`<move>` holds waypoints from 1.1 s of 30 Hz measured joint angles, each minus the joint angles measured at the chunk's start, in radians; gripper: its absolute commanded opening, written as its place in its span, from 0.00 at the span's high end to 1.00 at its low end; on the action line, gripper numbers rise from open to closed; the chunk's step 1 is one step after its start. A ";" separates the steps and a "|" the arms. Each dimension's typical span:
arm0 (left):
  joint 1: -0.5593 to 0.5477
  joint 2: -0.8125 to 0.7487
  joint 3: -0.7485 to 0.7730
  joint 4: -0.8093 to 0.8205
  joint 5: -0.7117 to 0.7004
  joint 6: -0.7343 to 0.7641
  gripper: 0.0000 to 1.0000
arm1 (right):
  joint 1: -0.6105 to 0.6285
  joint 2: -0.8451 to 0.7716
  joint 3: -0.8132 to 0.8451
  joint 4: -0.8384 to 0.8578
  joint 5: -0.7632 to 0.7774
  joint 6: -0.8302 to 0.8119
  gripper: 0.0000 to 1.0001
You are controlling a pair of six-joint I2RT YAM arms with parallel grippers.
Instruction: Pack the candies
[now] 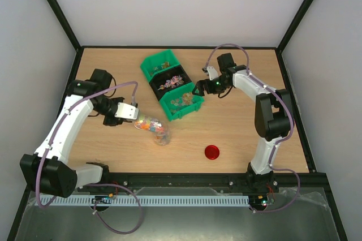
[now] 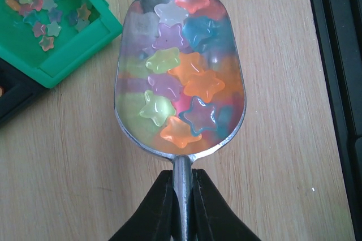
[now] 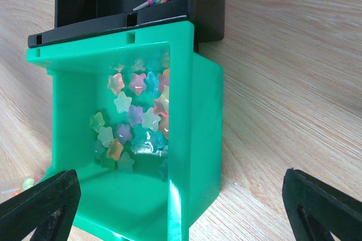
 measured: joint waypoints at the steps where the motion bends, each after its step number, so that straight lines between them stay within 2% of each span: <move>1: -0.001 0.002 0.003 0.000 -0.004 -0.002 0.98 | 0.000 0.000 0.000 0.000 0.000 0.001 0.01; 33: -0.072 0.024 0.070 0.000 -0.121 -0.043 0.98 | 0.000 0.000 0.000 0.002 -0.014 0.003 0.01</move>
